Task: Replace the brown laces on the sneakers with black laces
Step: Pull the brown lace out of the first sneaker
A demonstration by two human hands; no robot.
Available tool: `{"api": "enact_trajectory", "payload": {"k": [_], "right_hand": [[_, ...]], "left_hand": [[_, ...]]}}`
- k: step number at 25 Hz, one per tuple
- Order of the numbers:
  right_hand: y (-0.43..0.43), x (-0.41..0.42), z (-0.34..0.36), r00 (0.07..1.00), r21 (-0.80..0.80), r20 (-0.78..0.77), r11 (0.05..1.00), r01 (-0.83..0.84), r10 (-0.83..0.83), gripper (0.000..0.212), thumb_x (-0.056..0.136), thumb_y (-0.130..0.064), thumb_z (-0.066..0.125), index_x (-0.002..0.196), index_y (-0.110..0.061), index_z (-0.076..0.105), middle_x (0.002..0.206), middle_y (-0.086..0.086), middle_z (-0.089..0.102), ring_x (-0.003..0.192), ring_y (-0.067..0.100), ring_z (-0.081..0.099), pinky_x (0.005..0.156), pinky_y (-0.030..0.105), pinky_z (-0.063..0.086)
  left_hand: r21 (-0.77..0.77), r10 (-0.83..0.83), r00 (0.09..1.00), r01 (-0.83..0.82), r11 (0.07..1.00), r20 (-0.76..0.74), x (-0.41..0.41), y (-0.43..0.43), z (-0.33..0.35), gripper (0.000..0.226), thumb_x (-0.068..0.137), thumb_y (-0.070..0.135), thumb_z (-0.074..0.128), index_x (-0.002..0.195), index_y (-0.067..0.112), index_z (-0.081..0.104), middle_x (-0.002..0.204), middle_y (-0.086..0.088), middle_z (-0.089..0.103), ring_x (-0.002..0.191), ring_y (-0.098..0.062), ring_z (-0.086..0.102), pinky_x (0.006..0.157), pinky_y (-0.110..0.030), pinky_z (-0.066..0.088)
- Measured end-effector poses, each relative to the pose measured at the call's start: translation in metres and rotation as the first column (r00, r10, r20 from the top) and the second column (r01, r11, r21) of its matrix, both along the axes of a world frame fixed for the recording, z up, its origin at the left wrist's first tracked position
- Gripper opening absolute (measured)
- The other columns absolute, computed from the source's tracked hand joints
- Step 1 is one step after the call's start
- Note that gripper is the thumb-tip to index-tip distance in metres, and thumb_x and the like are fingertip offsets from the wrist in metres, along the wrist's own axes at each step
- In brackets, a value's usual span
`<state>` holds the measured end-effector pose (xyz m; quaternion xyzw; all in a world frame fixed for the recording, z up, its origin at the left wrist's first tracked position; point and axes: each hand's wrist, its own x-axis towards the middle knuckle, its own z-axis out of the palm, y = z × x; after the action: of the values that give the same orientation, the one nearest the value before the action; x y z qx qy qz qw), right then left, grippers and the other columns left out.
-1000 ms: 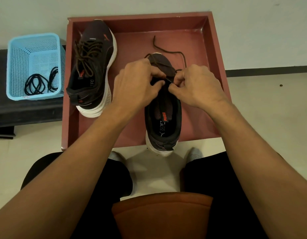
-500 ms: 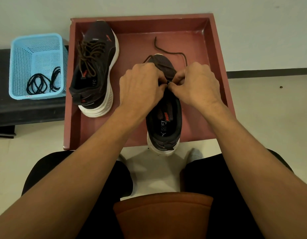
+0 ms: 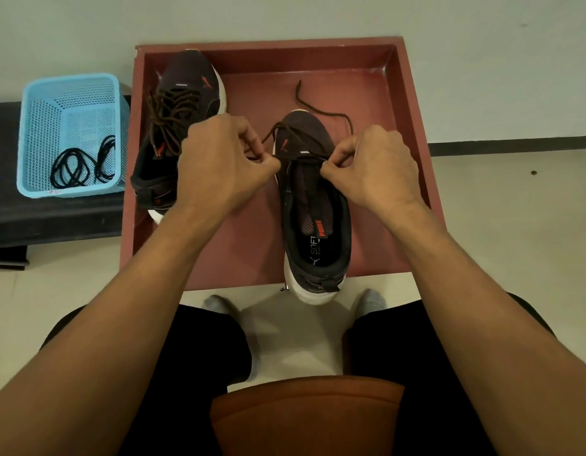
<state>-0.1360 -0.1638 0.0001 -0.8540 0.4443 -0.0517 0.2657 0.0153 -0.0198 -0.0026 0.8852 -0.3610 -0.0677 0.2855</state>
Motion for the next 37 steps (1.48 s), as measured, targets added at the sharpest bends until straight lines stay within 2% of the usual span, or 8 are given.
{"api": "enact_trajectory", "payload": {"k": [6,9,13,16,18,25,28,37], "right_hand": [[0.002,-0.001,0.001,0.998,0.003,-0.002,0.998,-0.058,0.058,0.007,0.088,-0.038,0.079,0.088,-0.031,0.079,0.079,-0.011,0.074,0.073,0.01,0.072,0.071,0.036,0.064],[0.004,0.0,0.001,0.997,-0.009,0.001,0.997,-0.079,0.079,0.009,0.088,-0.04,0.078,0.089,-0.031,0.08,0.08,-0.011,0.074,0.074,0.012,0.072,0.072,0.037,0.064],[0.004,-0.001,0.003,0.997,-0.012,-0.017,0.997,-0.074,0.074,0.01,0.088,-0.041,0.078,0.087,-0.031,0.08,0.079,-0.012,0.073,0.074,0.011,0.072,0.072,0.035,0.064],[0.0,-0.004,0.003,1.0,-0.016,-0.008,0.999,-0.028,0.028,0.009,0.087,-0.039,0.08,0.086,-0.03,0.08,0.078,-0.013,0.073,0.073,0.009,0.071,0.073,0.037,0.064],[-0.003,-0.005,0.004,1.0,-0.01,-0.002,1.0,-0.022,0.022,0.008,0.087,-0.038,0.08,0.085,-0.03,0.08,0.078,-0.014,0.073,0.072,0.008,0.071,0.073,0.036,0.064],[0.0,-0.004,0.002,0.999,0.008,0.007,0.999,-0.05,0.05,0.007,0.087,-0.037,0.08,0.084,-0.031,0.079,0.076,-0.014,0.072,0.071,0.009,0.071,0.072,0.036,0.064],[0.0,-0.005,0.003,0.997,0.025,0.0,0.997,-0.078,0.078,0.007,0.086,-0.038,0.08,0.086,-0.031,0.08,0.076,-0.013,0.073,0.072,0.01,0.072,0.07,0.035,0.064],[0.002,-0.005,0.007,0.996,0.022,-0.014,0.996,-0.088,0.089,0.008,0.086,-0.038,0.079,0.086,-0.03,0.081,0.076,-0.013,0.073,0.071,0.008,0.07,0.066,0.029,0.061]], "left_hand": [[0.128,-0.31,0.949,0.3,0.945,0.066,-0.034,-0.018,0.0,0.027,0.088,0.052,0.068,0.114,0.045,0.075,0.107,0.008,0.058,0.098,-0.02,0.063,0.077,-0.044,0.057],[0.183,-0.23,0.954,0.195,0.964,0.193,-0.042,-0.022,-0.005,0.023,0.09,0.051,0.07,0.111,0.042,0.077,0.112,0.007,0.064,0.098,-0.025,0.067,0.074,-0.045,0.057],[0.144,-0.135,0.99,0.129,0.981,0.032,-0.04,-0.026,-0.008,0.009,0.09,0.041,0.074,0.098,0.037,0.076,0.101,0.012,0.068,0.094,-0.02,0.069,0.078,-0.042,0.059],[0.083,-0.076,0.983,0.091,0.992,-0.17,-0.015,-0.015,0.001,0.005,0.096,0.03,0.072,0.094,0.034,0.073,0.082,0.019,0.059,0.076,0.002,0.058,0.079,-0.015,0.051],[0.046,-0.006,0.991,0.012,0.999,-0.134,0.001,0.002,0.01,0.003,0.099,0.025,0.069,0.098,0.025,0.072,0.077,0.02,0.053,0.067,0.006,0.051,0.065,-0.004,0.037],[0.058,-0.16,0.98,0.154,0.986,0.122,-0.022,-0.004,0.011,0.028,0.094,0.045,0.065,0.12,0.039,0.07,0.11,0.008,0.051,0.097,-0.016,0.06,0.083,-0.039,0.055],[0.17,-0.296,0.95,0.276,0.946,0.101,-0.041,-0.015,0.005,0.031,0.093,0.051,0.066,0.123,0.044,0.072,0.111,0.005,0.053,0.1,-0.024,0.063,0.078,-0.045,0.057],[0.192,-0.223,0.958,0.189,0.963,0.177,-0.051,-0.025,-0.001,0.015,0.094,0.04,0.07,0.103,0.032,0.078,0.097,0.012,0.048,0.087,-0.024,0.064,0.064,-0.037,0.047]]}}
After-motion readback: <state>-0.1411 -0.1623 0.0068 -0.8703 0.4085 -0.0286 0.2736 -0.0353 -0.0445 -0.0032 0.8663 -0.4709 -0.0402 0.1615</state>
